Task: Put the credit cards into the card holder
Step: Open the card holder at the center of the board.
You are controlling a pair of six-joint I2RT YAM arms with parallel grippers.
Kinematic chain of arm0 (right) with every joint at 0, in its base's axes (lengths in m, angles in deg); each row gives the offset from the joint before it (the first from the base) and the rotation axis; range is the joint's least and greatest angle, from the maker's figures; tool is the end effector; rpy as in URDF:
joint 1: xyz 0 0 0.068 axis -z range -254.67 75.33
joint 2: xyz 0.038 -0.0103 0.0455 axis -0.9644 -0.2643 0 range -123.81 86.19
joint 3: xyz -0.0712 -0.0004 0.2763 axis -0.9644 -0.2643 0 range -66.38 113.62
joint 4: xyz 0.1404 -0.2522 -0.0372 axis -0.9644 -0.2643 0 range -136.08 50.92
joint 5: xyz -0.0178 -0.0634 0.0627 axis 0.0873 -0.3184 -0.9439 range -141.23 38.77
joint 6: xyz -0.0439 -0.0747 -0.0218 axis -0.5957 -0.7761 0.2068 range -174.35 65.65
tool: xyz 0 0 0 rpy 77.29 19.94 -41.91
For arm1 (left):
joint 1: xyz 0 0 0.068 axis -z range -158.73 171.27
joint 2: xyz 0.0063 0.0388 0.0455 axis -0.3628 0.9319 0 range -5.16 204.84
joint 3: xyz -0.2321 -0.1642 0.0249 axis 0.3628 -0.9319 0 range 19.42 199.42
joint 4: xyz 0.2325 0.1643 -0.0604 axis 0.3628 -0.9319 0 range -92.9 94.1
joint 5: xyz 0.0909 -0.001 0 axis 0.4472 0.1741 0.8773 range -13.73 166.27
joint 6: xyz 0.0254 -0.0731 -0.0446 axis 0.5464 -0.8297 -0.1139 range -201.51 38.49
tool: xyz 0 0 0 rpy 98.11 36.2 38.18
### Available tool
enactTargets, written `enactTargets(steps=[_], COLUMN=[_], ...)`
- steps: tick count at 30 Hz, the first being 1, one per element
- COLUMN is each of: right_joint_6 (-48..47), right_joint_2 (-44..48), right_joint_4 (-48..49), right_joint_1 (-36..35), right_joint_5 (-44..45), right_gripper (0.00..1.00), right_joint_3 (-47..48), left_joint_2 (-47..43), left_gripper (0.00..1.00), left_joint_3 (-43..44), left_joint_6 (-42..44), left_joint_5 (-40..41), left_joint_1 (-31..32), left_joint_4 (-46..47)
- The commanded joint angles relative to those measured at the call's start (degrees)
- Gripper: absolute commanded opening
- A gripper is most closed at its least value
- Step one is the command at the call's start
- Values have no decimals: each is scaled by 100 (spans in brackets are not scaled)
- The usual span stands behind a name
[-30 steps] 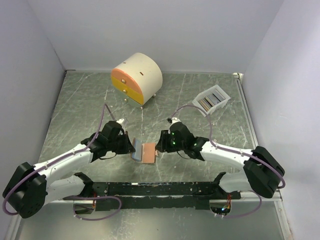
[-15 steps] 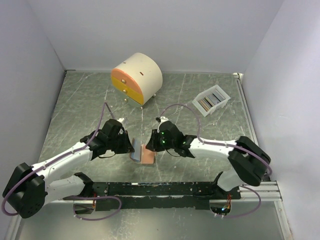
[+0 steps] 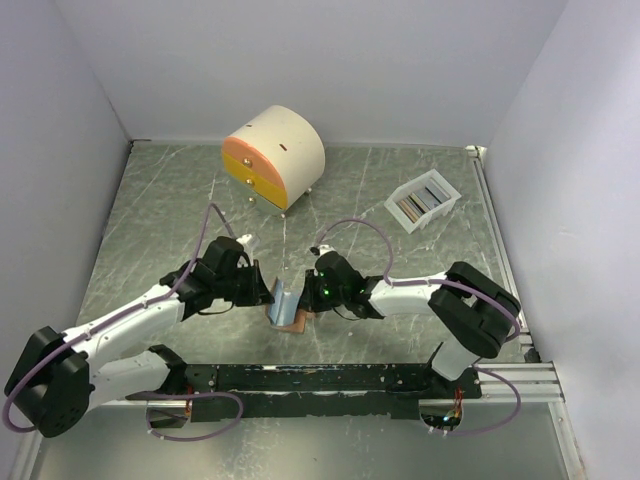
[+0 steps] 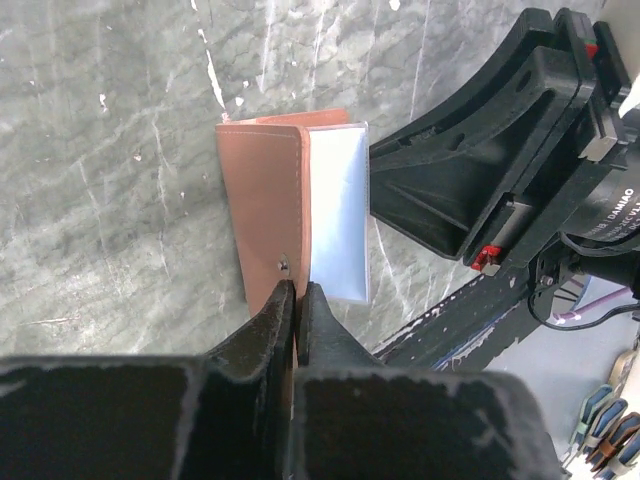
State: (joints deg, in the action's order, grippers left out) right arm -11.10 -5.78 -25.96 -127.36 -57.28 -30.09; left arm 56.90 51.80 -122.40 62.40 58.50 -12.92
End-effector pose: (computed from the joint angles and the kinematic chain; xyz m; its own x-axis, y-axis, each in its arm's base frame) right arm 0.2041 0.2816 0.0923 -0.8727 -0.0210 -0.4879 -0.3296 0.7626 0.5567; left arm 0.1984 -0.1748 0.1634 -0.9083 -0.1080 -0.4042 0.1636 0.7974 -0.5808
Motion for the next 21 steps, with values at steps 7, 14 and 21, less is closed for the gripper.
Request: enactTargets(steps=[7,14,21], right_joint_6=[-35,125,541], right_joint_2=[75,1042,1193], right_joint_4=[-7,-511,113], right_joint_1=[-6,-17,-139], right_joint_5=[46,153,-68], right_gripper=[16,31,35], right_joint_3=[-21,159,176], left_joint_2=[192,61,80], left_gripper=[7,7,7], left_joint_3=[-97,-56,-41], left_joint_6=[191,147,109], left_joint_5=[-81,4,128], left_joint_1=[19,16,16], left_joint_4=[198,87,-68])
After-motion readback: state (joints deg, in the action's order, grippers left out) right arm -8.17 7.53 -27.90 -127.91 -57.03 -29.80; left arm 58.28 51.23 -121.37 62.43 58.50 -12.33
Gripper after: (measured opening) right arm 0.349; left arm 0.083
